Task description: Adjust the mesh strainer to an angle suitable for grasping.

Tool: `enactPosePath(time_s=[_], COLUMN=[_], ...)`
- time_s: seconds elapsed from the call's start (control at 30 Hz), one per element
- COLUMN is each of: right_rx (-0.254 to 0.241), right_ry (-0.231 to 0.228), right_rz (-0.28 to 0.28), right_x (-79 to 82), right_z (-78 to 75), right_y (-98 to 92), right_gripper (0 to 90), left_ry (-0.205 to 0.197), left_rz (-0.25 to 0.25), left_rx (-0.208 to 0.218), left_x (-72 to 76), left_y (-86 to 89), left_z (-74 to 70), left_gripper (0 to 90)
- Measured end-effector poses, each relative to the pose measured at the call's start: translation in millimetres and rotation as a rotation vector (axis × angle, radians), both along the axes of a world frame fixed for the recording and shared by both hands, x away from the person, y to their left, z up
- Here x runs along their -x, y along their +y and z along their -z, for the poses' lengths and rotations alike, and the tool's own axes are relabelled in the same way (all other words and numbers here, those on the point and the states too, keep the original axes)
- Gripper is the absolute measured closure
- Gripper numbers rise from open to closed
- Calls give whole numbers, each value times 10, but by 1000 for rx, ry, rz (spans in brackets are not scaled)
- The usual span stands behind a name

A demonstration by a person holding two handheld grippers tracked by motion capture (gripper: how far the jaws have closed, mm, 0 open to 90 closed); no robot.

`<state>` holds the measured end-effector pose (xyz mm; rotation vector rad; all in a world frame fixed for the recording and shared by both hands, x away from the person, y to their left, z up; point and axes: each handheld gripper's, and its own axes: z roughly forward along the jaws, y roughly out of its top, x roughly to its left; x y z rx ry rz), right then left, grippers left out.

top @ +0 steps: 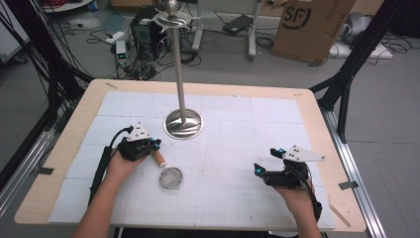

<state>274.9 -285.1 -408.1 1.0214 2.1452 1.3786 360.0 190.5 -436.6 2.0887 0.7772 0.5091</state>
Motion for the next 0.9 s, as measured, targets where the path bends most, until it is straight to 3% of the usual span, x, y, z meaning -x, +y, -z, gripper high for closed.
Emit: enactPosePath(time_s=[0.6,0.9], right_rx=[5,1], right_ry=[5,8], right_rz=[2,4], right_x=[4,12], right_z=[9,5], right_y=[-3,-12], right_gripper=[153,153], left_ry=[73,76], left_rz=[-34,-34], left_rx=[-21,-41], left_x=[-70,49], left_y=[99,216], left_z=[107,85], left_gripper=[896,896])
